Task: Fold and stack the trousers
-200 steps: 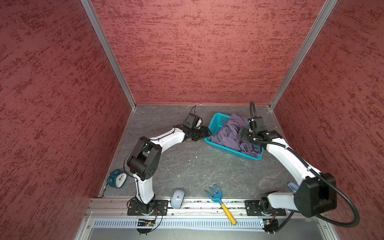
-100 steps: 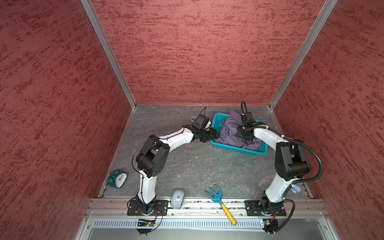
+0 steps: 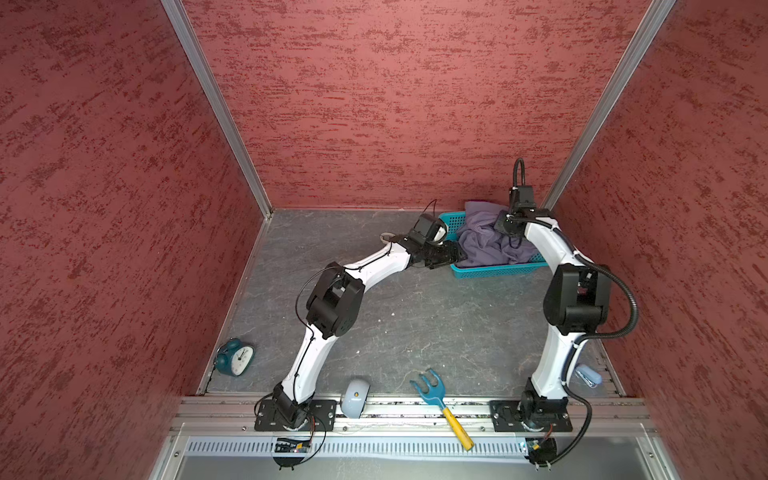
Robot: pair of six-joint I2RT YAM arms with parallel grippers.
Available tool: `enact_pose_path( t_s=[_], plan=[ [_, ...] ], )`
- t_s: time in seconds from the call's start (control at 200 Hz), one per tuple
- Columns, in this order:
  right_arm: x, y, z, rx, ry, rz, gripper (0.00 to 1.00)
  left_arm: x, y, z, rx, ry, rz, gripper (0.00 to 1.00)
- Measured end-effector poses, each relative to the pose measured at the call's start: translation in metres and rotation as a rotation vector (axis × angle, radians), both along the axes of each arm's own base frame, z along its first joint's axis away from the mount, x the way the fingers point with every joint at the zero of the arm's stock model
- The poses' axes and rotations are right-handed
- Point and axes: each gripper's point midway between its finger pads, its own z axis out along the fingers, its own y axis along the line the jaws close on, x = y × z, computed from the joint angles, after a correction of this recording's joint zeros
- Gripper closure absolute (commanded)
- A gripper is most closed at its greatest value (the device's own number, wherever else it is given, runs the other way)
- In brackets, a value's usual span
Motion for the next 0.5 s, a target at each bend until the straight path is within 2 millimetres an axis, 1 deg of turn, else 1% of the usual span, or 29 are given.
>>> enact_pose_path(
  t_s=[0.085,0.12,0.165,0.25,0.301,0.311,0.356,0.401,0.461,0.496],
  plan=[
    [-0.011,-0.001,0.034,-0.016,-0.049,-0.005,1.0,0.001,-0.002,0.003,-0.006,-0.005,-0.006,0.14],
    [-0.016,-0.001,0.052,-0.02,-0.078,-0.007,1.0,0.001,-0.002,0.004,-0.007,-0.008,-0.01,0.09],
    [-0.025,-0.001,0.076,-0.025,-0.123,-0.009,1.0,0.001,-0.002,0.005,-0.009,-0.015,-0.016,0.0],
    [-0.042,0.004,0.127,-0.031,-0.219,-0.003,1.0,-0.001,0.003,0.008,-0.011,-0.018,-0.014,0.01],
    [-0.052,0.011,0.162,-0.039,-0.288,0.009,1.0,-0.005,0.01,0.013,-0.008,-0.02,-0.008,0.01],
    [-0.053,0.012,0.166,-0.039,-0.297,0.011,1.0,-0.005,0.012,0.014,-0.009,-0.021,-0.006,0.01],
    [-0.061,0.025,0.198,-0.049,-0.359,0.038,1.0,-0.008,0.022,0.023,-0.01,-0.028,0.006,0.01],
    [-0.067,0.04,0.225,-0.059,-0.411,0.069,1.0,-0.008,0.034,0.035,-0.017,-0.042,0.025,0.01],
    [-0.076,0.07,0.261,-0.062,-0.483,0.136,1.0,-0.007,0.054,0.056,-0.038,-0.074,0.059,0.01],
    [-0.083,0.088,0.277,-0.058,-0.515,0.179,1.0,-0.005,0.068,0.07,-0.051,-0.097,0.083,0.01]
  ],
)
